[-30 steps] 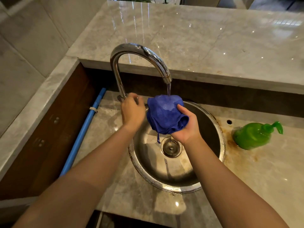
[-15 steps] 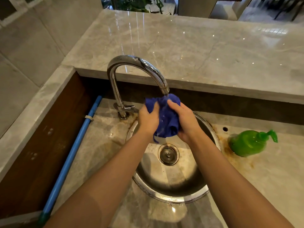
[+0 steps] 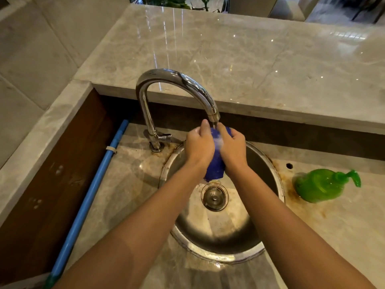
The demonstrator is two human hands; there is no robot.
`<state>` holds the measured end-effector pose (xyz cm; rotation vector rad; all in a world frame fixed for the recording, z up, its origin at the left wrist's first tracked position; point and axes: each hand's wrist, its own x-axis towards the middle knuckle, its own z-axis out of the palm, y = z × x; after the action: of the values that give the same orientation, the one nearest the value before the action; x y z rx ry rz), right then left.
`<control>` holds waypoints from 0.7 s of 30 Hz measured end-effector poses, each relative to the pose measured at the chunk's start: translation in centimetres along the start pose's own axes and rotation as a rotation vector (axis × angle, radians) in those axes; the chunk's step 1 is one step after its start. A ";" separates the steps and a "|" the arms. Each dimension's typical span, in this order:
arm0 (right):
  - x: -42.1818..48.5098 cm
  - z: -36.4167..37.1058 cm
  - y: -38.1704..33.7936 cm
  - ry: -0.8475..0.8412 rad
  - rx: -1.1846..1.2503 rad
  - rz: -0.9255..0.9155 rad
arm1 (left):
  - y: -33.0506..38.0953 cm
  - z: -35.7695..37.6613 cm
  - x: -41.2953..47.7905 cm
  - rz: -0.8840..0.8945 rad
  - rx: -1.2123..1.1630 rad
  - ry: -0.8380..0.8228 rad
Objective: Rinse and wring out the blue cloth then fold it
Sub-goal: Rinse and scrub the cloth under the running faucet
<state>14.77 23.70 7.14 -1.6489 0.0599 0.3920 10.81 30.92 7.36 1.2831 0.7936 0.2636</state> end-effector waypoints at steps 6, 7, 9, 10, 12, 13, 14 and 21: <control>-1.4 1.0 0.0 0.046 -0.197 -0.377 | 1.4 1.1 1.2 -0.281 -0.208 0.007; -0.2 0.7 -0.7 0.065 -0.243 -0.362 | 0.8 1.4 0.6 -0.257 -0.158 -0.001; 1.6 -0.2 -1.7 0.042 -0.287 -0.260 | 0.0 1.3 -0.2 -0.100 0.066 -0.016; 1.7 -0.5 -1.5 0.012 -0.287 -0.221 | 0.0 0.8 0.0 -0.021 0.164 -0.018; 0.3 -0.3 -0.3 -0.039 -0.271 -0.243 | 1.0 0.1 1.4 0.028 0.239 0.018; -0.8 0.2 0.3 -0.068 -0.266 -0.294 | 1.7 -0.2 2.1 -0.026 0.195 0.056; -1.7 0.7 0.6 -0.084 -0.265 -0.349 | 2.2 -0.3 2.5 -0.113 0.098 0.083; 0.9 0.0 -1.1 0.045 -0.152 -0.218 | 0.5 0.8 -0.3 -0.080 0.169 -0.056</control>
<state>15.94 24.02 7.88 -1.7928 -0.1183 0.1968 11.29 30.31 8.02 1.4071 0.8306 0.0976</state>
